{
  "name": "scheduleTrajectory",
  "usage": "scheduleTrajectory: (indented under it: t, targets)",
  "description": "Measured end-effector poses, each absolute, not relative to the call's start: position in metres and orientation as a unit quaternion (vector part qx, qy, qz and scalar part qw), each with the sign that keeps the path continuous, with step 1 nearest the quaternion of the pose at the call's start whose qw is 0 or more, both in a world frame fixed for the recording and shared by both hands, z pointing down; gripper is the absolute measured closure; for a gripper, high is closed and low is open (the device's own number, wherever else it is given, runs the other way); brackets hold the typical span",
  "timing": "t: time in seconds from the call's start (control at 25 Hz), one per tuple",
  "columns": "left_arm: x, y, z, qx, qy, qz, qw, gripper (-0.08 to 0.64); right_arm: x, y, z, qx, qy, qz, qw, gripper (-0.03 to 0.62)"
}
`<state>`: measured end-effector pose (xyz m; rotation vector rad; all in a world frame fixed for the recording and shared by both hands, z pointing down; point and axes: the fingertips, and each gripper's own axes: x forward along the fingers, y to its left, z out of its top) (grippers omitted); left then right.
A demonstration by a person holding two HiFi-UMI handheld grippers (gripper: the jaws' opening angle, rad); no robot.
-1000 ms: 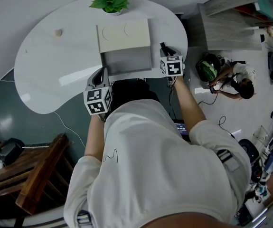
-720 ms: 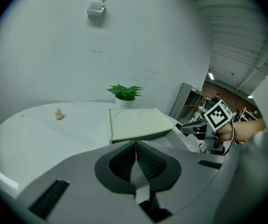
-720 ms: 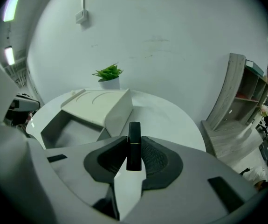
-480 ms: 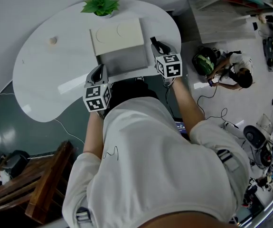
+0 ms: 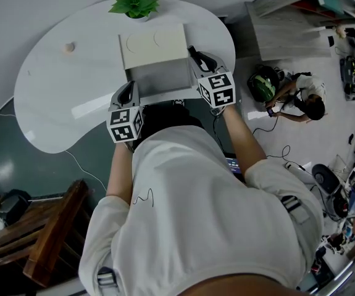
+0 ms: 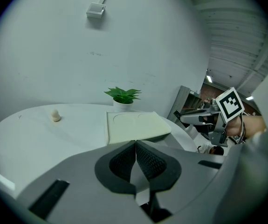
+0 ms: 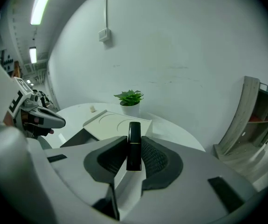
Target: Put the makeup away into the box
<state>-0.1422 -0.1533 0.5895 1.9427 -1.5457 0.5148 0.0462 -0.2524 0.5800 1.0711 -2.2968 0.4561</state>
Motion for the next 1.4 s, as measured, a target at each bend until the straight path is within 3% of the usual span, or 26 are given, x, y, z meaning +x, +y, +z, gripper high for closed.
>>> scheduleTrajectory:
  t: [0.84, 1.4]
  targets:
    - [-0.195, -0.104, 0.595, 0.665, -0.651, 0.173, 0.321, 0.540, -0.061, -0.232, 0.574, 0.262, -0.913, 0.129, 0.284, 0.502]
    - [-0.205, -0.092, 0.611, 0.647, -0.659, 0.170, 0.343, 0.540, -0.123, -0.175, 0.588, 0.050, -0.920, -0.027, 0.387, 0.502]
